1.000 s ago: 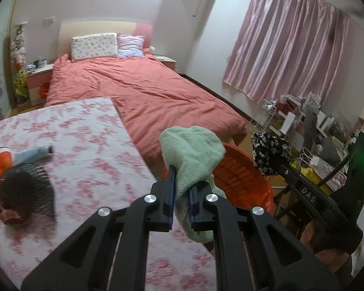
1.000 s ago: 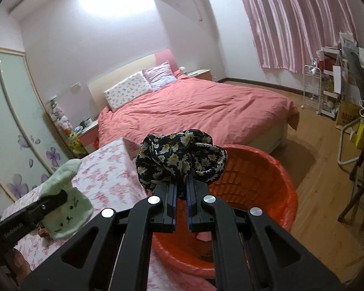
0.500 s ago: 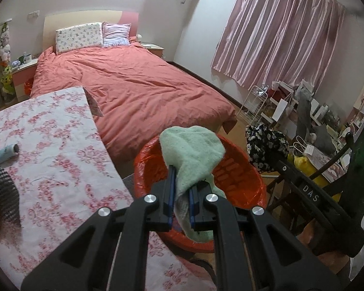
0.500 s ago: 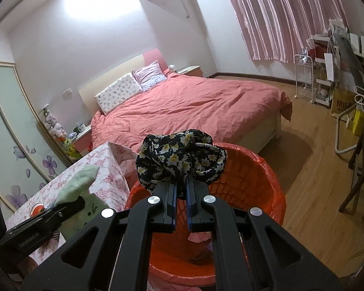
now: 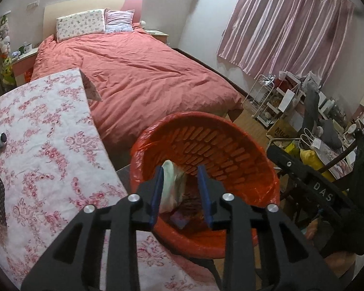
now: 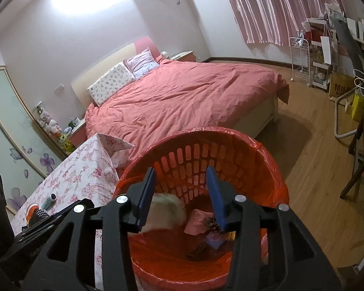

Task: Collect trash
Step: 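Open both tools over the orange basket to drop the cloth and towel, then move both open tools back to the items on the table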

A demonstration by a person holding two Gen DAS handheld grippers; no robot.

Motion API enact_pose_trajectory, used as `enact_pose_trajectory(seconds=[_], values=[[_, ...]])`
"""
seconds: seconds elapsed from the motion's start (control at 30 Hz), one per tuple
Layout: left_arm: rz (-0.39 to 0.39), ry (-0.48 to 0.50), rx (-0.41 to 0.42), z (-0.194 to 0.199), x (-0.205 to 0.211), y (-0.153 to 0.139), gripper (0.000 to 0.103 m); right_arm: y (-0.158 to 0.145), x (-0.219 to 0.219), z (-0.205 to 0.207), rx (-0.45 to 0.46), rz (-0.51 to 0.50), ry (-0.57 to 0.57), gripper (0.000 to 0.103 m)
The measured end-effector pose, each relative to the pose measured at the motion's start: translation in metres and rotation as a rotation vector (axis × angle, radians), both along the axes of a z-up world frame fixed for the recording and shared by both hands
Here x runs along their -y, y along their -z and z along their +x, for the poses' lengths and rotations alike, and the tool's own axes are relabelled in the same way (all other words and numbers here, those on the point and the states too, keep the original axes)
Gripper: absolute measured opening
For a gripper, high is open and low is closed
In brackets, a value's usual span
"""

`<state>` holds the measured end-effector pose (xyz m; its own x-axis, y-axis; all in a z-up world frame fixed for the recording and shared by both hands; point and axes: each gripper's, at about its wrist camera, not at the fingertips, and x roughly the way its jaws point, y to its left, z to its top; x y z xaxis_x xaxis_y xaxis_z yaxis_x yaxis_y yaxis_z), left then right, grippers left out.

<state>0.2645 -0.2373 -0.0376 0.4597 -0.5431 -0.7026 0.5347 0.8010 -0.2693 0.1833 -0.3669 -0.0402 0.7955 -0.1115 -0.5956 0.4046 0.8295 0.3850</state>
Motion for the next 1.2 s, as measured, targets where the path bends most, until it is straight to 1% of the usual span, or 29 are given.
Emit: enact_pose_trajectory(seconds=[0.13,0.23,0.33,0.5,0.63,0.7,0.77,0.83,0.9,0.97,1.1,1.2], values=[[0.005,-0.027,0.015,-0.002,-0.016,-0.004,0.039,-0.005,-0.007,0.002,-0.002,-0.006,-0.008,0.044],[0.018,-0.059,0.038,-0.006,-0.036,-0.008,0.044,-0.009,-0.017,0.006,-0.001,-0.017,-0.03,0.044],[0.033,-0.101,0.05,-0.006,-0.062,-0.011,0.045,-0.013,-0.035,0.012,-0.003,-0.032,-0.068,0.044],[0.058,-0.212,0.058,-0.006,-0.126,-0.01,0.049,-0.017,-0.072,0.023,-0.01,-0.06,-0.155,0.044],[0.088,-0.315,0.062,-0.005,-0.182,-0.008,0.052,-0.018,-0.109,0.036,-0.019,-0.068,-0.242,0.044],[0.108,-0.379,0.065,-0.004,-0.215,-0.007,0.055,-0.018,-0.13,0.042,-0.025,-0.07,-0.286,0.044],[0.129,-0.45,0.071,-0.005,-0.25,-0.007,0.057,-0.019,-0.157,0.05,-0.028,-0.073,-0.34,0.044],[0.151,-0.506,0.079,-0.005,-0.275,-0.007,0.06,-0.02,-0.186,0.058,-0.031,-0.081,-0.402,0.044],[0.173,-0.57,0.084,-0.007,-0.303,-0.007,0.061,-0.02,-0.206,0.063,-0.034,-0.087,-0.443,0.044],[0.176,-0.622,0.072,-0.008,-0.332,-0.004,0.062,-0.019,-0.233,0.071,-0.042,-0.098,-0.498,0.044],[0.175,-0.68,0.057,-0.016,-0.371,-0.001,0.063,-0.013,-0.276,0.084,-0.061,-0.123,-0.572,0.044],[0.17,-0.708,0.049,-0.019,-0.392,0.002,0.064,-0.009,-0.296,0.092,-0.081,-0.132,-0.593,0.044]])
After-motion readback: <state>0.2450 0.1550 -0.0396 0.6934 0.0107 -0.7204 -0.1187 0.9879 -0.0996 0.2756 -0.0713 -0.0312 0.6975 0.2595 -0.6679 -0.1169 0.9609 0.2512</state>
